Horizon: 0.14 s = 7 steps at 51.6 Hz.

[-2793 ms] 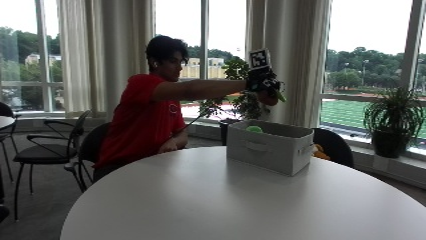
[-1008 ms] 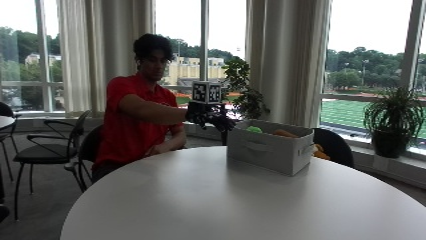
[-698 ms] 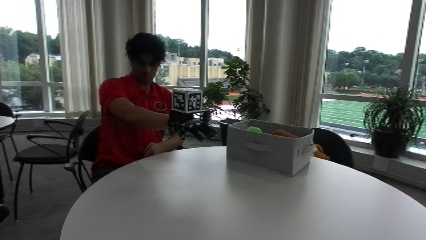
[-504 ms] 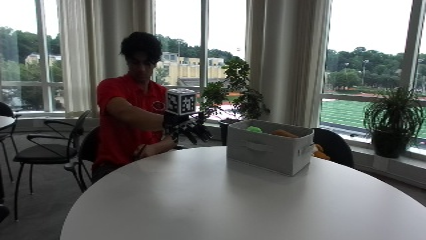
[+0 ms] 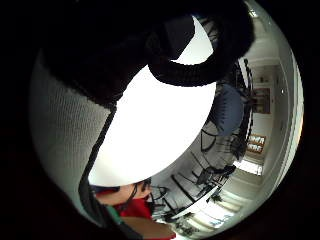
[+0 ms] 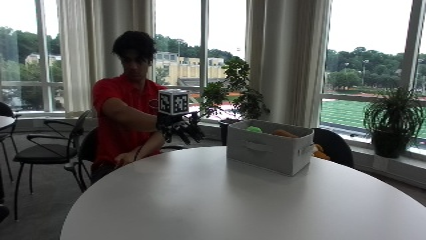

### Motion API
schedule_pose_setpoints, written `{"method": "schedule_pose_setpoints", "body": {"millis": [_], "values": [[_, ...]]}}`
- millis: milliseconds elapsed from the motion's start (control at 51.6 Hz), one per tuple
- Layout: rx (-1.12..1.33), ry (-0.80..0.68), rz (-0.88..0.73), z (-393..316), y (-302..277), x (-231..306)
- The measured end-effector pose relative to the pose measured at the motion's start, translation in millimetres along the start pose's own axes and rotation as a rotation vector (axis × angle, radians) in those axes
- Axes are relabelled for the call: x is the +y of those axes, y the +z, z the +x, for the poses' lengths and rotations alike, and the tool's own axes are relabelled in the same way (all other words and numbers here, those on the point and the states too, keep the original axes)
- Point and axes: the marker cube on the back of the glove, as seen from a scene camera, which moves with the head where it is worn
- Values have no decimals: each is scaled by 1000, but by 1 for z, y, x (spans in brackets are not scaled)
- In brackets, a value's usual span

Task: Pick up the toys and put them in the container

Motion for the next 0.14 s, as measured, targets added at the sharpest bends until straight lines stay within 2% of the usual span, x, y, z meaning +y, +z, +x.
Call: {"method": "schedule_pose_setpoints", "body": {"millis": [136], "values": [[-27, 9, 3, 10, -1, -5]]}}
